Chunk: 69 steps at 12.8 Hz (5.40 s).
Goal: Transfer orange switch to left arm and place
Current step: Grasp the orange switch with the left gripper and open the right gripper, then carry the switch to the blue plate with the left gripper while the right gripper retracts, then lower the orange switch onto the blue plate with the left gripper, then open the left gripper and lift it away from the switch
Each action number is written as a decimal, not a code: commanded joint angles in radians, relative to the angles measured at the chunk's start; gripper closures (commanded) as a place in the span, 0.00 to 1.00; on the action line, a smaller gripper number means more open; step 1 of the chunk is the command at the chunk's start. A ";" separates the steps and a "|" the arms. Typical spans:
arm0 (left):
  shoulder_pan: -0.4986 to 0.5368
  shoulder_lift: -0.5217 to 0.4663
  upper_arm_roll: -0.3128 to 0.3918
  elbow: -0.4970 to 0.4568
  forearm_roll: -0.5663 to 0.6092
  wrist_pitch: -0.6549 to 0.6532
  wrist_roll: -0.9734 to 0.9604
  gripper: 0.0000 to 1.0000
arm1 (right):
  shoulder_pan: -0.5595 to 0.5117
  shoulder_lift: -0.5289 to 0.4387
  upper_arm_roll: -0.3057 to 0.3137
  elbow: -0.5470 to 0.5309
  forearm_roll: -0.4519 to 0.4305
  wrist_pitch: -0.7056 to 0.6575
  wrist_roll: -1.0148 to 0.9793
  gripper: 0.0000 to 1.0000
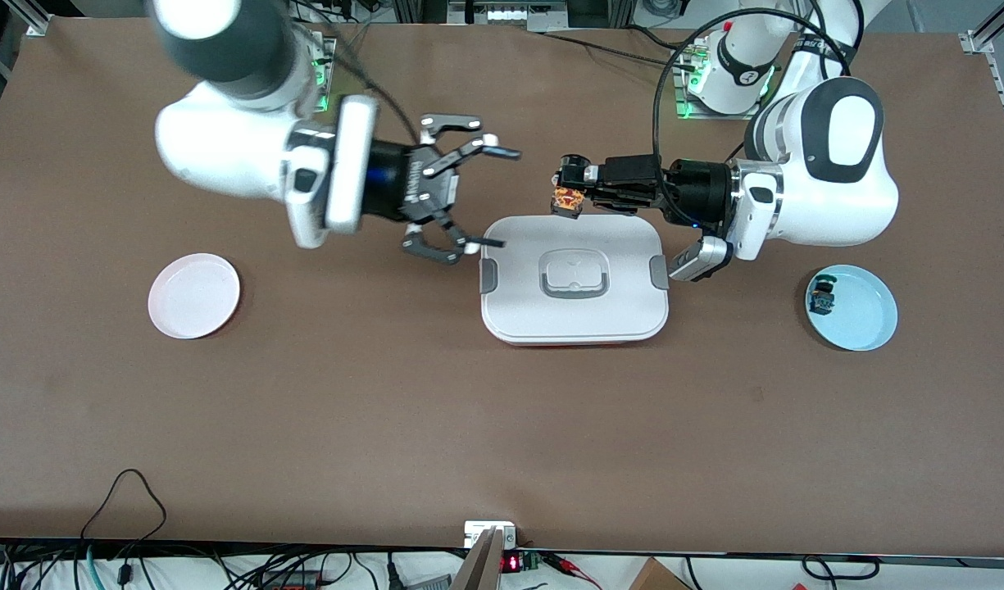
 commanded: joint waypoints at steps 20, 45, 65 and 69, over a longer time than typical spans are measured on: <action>0.259 0.082 0.011 0.133 1.880 -0.144 0.675 0.91 | -0.484 -0.376 -0.040 0.104 -1.295 -0.975 0.589 0.00; 0.608 0.392 0.008 -0.028 1.939 0.464 1.305 0.68 | 0.160 -0.306 -0.649 -0.106 -1.546 -0.659 1.404 0.00; 0.638 0.247 -0.196 0.244 1.837 -0.227 0.792 0.00 | 0.160 -0.304 -0.613 -0.068 -1.521 -0.675 1.394 0.00; 0.638 0.224 -0.391 0.379 1.837 -0.444 0.391 0.00 | 0.150 -0.304 -0.624 -0.068 -1.455 -0.677 1.390 0.00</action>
